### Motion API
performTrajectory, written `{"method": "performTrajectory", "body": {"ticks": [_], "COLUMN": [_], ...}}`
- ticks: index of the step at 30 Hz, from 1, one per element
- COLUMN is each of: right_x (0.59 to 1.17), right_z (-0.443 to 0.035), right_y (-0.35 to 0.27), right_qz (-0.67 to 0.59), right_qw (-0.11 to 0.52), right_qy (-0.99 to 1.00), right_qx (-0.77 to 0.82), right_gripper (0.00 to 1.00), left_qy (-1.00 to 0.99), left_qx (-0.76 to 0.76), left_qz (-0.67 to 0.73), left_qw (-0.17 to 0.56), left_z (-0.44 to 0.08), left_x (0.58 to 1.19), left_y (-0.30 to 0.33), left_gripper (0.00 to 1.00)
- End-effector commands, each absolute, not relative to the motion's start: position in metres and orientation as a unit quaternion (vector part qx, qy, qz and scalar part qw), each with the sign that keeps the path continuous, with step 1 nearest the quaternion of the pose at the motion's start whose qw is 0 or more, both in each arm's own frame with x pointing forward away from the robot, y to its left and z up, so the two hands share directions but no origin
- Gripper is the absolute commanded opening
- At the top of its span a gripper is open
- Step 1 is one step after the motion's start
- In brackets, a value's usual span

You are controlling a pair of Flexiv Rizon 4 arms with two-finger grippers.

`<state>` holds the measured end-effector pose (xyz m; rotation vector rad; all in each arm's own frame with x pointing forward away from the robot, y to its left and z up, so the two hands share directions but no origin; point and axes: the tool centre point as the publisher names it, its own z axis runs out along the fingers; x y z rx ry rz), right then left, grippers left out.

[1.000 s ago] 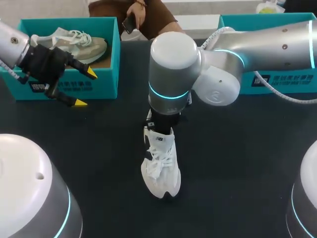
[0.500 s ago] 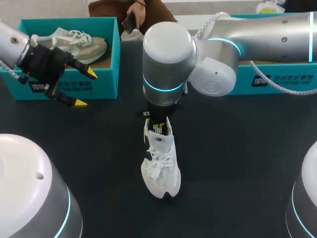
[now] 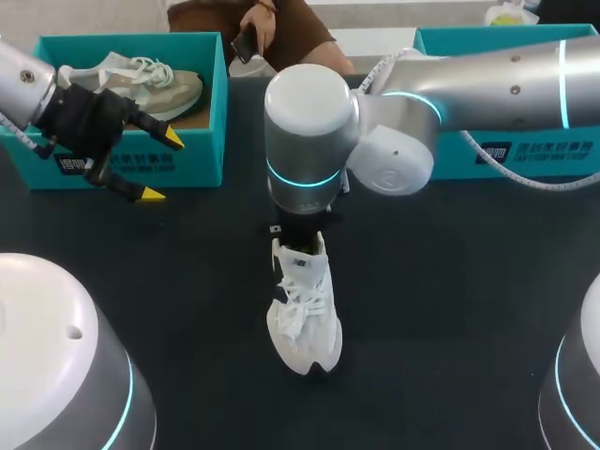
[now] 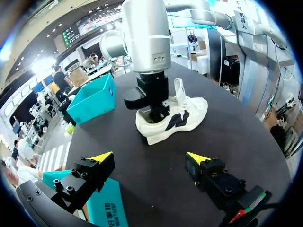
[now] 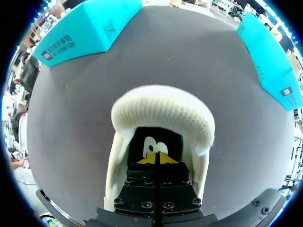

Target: Take the shoe out of the shoebox, open the shoe tongue, remove and reinsert the insole, then place the shoe into the shoebox

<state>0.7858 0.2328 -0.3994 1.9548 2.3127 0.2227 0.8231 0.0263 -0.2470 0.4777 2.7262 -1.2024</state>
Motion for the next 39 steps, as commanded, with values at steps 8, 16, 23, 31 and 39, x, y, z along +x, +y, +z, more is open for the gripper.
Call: {"method": "performTrajectory", "body": {"ticks": [8, 16, 23, 31, 39], "right_x": [0.799, 0.795, 0.78, 0.743, 0.717], "right_z": [-0.393, -0.408, -0.366, -0.339, -0.339], "right_y": [0.234, 0.229, 0.222, 0.216, 0.213], "right_qz": [0.085, 0.065, 0.045, -0.021, -0.059], "right_qw": [0.084, 0.058, 0.052, -0.059, -0.126], "right_qy": [0.758, 0.758, 0.754, 0.727, 0.691], "right_qx": [0.641, 0.647, 0.654, 0.684, 0.709], "right_gripper": [0.0, 0.0, 0.0, 0.0, 1.0], "left_qy": [0.902, 0.902, 0.902, 0.902, 0.902], "left_qx": [0.158, 0.158, 0.158, 0.158, 0.158], "left_qz": [-0.396, -0.396, -0.396, -0.396, -0.396], "left_qw": [0.062, 0.062, 0.062, 0.062, 0.062], "left_z": [-0.247, -0.247, -0.247, -0.247, -0.247], "left_x": [0.823, 0.823, 0.823, 0.823, 0.823], "left_y": [0.027, 0.027, 0.027, 0.027, 0.027], "left_gripper": [1.0, 1.0, 1.0, 1.0, 1.0]}}
